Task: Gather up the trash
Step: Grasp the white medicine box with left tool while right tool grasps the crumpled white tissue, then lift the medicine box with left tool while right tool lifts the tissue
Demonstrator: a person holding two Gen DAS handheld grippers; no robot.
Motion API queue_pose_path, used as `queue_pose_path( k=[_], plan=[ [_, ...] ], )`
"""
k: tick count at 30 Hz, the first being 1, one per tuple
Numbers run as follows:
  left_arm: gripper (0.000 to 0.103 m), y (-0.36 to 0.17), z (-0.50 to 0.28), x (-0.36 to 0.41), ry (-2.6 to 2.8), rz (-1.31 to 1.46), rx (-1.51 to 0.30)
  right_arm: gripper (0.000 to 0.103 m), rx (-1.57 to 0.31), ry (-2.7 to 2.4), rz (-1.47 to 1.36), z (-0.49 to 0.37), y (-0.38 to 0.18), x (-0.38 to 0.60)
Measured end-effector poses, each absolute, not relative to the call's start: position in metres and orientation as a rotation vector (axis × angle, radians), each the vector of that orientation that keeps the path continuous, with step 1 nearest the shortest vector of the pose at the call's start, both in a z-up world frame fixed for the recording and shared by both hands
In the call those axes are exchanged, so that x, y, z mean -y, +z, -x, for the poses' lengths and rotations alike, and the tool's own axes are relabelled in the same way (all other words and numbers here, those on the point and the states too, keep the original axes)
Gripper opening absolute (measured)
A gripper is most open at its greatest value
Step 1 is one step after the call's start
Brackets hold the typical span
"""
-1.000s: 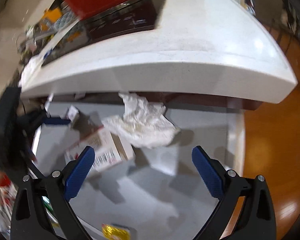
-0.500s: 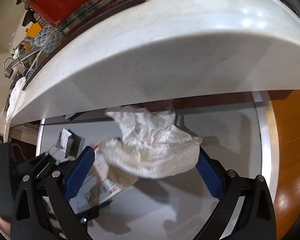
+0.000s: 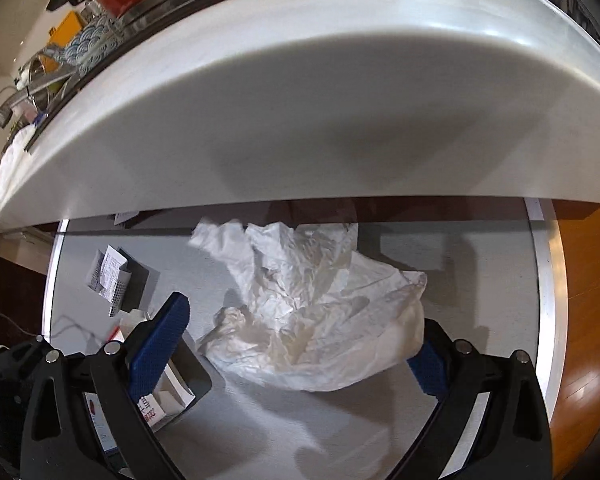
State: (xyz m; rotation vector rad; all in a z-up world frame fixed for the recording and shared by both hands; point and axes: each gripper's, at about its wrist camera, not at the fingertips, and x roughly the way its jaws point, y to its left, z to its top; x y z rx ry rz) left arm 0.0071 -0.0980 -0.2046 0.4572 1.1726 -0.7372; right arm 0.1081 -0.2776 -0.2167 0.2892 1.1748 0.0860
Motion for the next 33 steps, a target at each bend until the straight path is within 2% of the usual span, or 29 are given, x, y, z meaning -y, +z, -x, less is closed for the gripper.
queue_pose_path(
  k=[10, 13, 15, 17, 19, 21, 24, 31, 33],
  plan=[
    [0.072, -0.196, -0.005, 0.083, -0.713, -0.427, -1.171, 0.094, -1.174, 0.075, -0.065, -0.100, -0.226, 0.249],
    [0.072, -0.194, -0.012, 0.077, -0.714, -0.423, -1.179, 0.081, -1.151, 0.079, -0.005, -0.093, -0.225, 0.242],
    [0.072, -0.198, -0.017, 0.078, -0.711, -0.425, -1.187, 0.068, -1.147, 0.084, 0.033, -0.091, -0.223, 0.241],
    [0.072, -0.206, -0.019, 0.080, -0.707, -0.424, -1.190, 0.067, -1.154, 0.083, 0.044, -0.088, -0.223, 0.243],
    [0.072, -0.210, -0.021, 0.080, -0.704, -0.419, -1.187, 0.073, -1.158, 0.094, 0.026, -0.084, -0.223, 0.240],
    [0.072, -0.215, -0.023, 0.080, -0.697, -0.413, -1.187, 0.086, -1.161, 0.096, 0.011, -0.080, -0.225, 0.240],
    [0.072, -0.213, -0.025, 0.080, -0.688, -0.411, -1.185, 0.097, -1.166, 0.083, 0.021, -0.074, -0.229, 0.237],
    [0.072, -0.213, -0.028, 0.082, -0.664, -0.395, -1.188, 0.098, -1.203, 0.104, 0.052, -0.067, -0.229, 0.222],
    [0.072, -0.215, -0.028, 0.083, -0.656, -0.393, -1.184, 0.095, -1.185, 0.149, 0.009, -0.063, -0.228, 0.219]
  ],
)
